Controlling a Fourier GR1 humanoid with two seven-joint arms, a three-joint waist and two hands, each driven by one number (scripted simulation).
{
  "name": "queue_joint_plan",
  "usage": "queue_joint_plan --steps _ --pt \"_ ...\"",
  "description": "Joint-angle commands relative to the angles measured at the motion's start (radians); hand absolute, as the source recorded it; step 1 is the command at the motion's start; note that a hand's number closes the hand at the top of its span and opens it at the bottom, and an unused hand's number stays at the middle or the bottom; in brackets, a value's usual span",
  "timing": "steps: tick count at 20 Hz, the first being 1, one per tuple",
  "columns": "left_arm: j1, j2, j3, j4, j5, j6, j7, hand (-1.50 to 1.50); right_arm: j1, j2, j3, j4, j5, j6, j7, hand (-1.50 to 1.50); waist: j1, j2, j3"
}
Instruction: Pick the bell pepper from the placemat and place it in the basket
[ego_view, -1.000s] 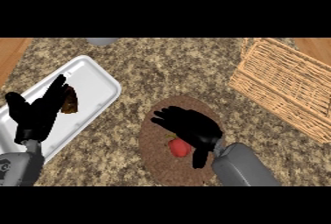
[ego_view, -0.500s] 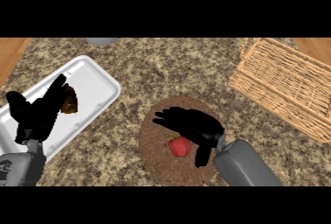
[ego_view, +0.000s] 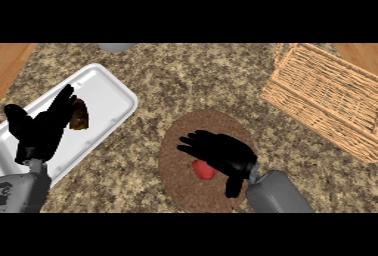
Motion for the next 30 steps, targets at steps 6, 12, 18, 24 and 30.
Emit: queue_joint_plan --steps 6,12,18,24,30 --pt "-0.080 -0.049 0.004 0.101 -0.062 0.023 -0.028 0.00 -0.002 0.065 0.011 0.094 0.112 -0.084 0.005 -1.50 -0.003 0.001 0.000" --pt "-0.074 -0.034 0.028 0.096 -0.036 -0.027 -0.046 0.00 -0.079 0.077 0.032 0.200 0.197 -0.134 -0.036 1.50 0.000 0.001 0.000" --pt "-0.036 -0.054 0.020 0.057 -0.062 -0.012 -0.018 0.00 -0.092 0.063 0.022 0.252 0.220 -0.160 -0.091 1.50 0.001 0.001 0.000" --pt "-0.013 -0.028 0.045 0.040 -0.033 -0.030 -0.016 0.00 0.060 0.079 -0.122 0.155 -0.004 -0.286 0.493 1.50 -0.005 0.002 0.003" --pt "-0.051 -0.033 0.023 0.051 -0.035 -0.053 -0.025 0.00 0.033 0.079 0.010 0.134 -0.189 -0.506 0.918 1.50 0.048 0.008 0.002"
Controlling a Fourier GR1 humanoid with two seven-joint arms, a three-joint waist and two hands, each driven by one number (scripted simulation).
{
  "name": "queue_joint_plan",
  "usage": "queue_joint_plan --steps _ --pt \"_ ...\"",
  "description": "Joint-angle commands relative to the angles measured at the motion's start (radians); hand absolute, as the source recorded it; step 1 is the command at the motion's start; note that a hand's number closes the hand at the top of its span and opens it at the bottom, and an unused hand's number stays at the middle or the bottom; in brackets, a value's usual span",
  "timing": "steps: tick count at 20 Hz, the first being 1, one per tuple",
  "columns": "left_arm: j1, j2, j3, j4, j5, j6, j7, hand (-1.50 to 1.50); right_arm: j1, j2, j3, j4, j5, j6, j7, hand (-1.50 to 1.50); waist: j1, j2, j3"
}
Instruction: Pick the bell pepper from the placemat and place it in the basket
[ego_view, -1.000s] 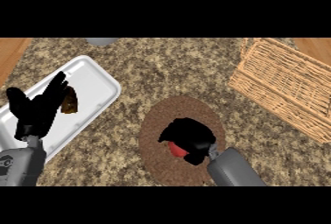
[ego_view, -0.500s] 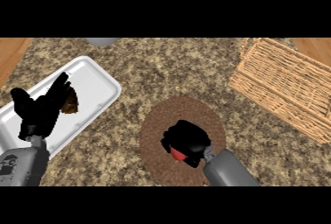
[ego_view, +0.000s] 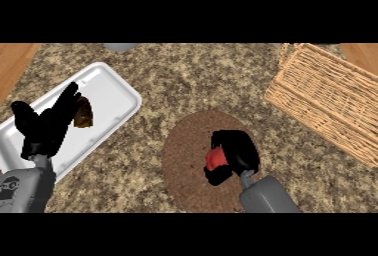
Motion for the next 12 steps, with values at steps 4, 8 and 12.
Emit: queue_joint_plan --steps 4,8,12 --pt "-0.011 -0.024 -0.023 0.033 -0.012 -0.001 -0.009 0.00 -0.036 0.000 0.205 -0.106 -0.264 -0.371 0.364 1.50 0.028 0.007 0.001" --pt "-0.033 -0.010 -0.013 0.010 0.017 -0.023 0.034 0.00 -0.146 0.000 0.286 -0.207 -0.263 -0.612 0.415 1.50 0.032 -0.001 0.000" --pt "-0.016 -0.025 -0.022 -0.011 -0.017 0.022 0.025 0.00 -0.321 0.000 0.374 -0.225 -0.083 -0.703 0.675 1.50 0.015 -0.009 -0.003"
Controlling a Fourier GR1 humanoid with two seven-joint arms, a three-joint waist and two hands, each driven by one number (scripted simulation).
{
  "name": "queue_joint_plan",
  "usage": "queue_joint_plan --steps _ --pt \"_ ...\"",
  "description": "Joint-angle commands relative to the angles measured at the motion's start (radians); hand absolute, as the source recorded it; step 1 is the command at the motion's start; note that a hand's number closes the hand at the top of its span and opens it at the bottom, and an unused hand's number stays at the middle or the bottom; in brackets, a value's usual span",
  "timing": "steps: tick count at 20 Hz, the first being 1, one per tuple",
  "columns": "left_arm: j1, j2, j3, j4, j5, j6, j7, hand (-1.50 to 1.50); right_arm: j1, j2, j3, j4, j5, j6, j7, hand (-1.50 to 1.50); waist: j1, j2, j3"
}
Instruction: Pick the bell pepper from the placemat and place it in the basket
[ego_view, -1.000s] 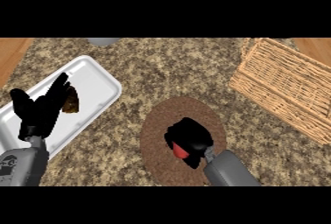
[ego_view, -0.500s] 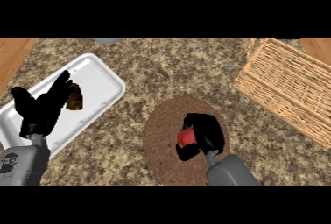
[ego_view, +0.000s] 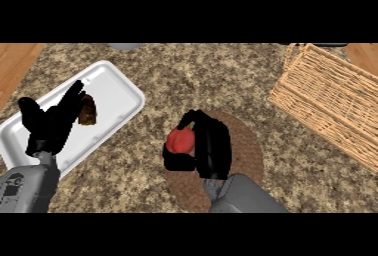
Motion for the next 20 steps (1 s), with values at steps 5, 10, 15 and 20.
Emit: queue_joint_plan --steps 5,10,15,20 --pt "0.034 0.032 0.033 0.007 0.015 -0.025 -0.018 0.00 -0.263 0.000 0.074 -0.066 0.246 -0.050 0.477 1.50 -0.028 -0.004 -0.002" --pt "0.019 -0.020 0.002 -0.021 -0.013 0.031 0.010 0.00 -0.370 0.000 -0.075 -0.066 0.301 0.110 0.521 1.50 -0.044 -0.003 -0.001" --pt "0.051 0.004 0.020 -0.041 0.006 0.002 0.015 0.00 -0.509 0.000 -0.242 -0.032 0.293 0.225 0.494 1.50 -0.041 -0.002 -0.001" --pt "0.033 -0.001 0.025 -0.016 0.000 0.007 -0.014 0.00 -0.558 -0.013 -0.337 0.058 0.365 0.221 0.470 1.50 -0.045 0.000 -0.001"
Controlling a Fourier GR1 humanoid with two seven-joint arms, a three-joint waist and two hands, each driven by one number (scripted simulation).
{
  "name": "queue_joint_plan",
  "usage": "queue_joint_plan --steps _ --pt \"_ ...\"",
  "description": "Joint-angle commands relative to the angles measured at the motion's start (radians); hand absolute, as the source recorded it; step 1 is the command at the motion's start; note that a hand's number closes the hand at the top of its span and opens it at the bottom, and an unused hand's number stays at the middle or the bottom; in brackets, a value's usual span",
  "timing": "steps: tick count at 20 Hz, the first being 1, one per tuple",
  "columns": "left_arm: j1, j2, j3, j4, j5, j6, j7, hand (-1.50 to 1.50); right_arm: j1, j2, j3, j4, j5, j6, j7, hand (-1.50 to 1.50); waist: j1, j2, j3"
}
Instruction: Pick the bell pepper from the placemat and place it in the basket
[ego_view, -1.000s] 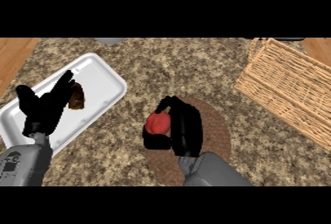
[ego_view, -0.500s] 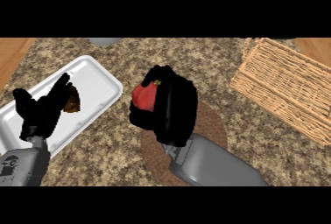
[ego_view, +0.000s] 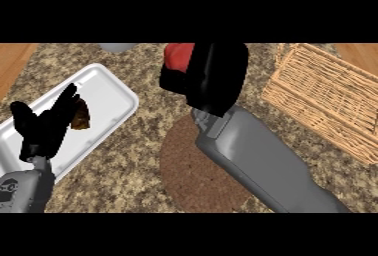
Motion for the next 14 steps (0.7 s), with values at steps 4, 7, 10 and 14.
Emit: queue_joint_plan --steps 4,7,10,14 --pt "0.064 0.004 0.001 -0.041 -0.006 -0.008 -0.015 0.00 -0.113 -0.056 -0.202 0.095 0.036 0.123 0.072 1.50 0.004 0.000 0.000" --pt "0.027 0.001 0.007 -0.027 0.001 -0.001 0.010 0.00 -0.073 -0.088 -0.212 0.104 0.089 0.155 0.075 1.50 -0.009 -0.001 0.001" --pt "0.029 0.000 0.005 0.000 0.000 -0.020 -0.033 0.00 -0.102 -0.147 -0.289 0.116 0.084 0.191 0.048 1.50 -0.009 0.001 0.000" --pt "0.013 0.019 0.020 -0.023 0.000 -0.013 0.000 0.00 -0.006 -0.185 -0.348 0.147 0.068 0.120 -0.049 1.50 -0.003 0.004 0.001"
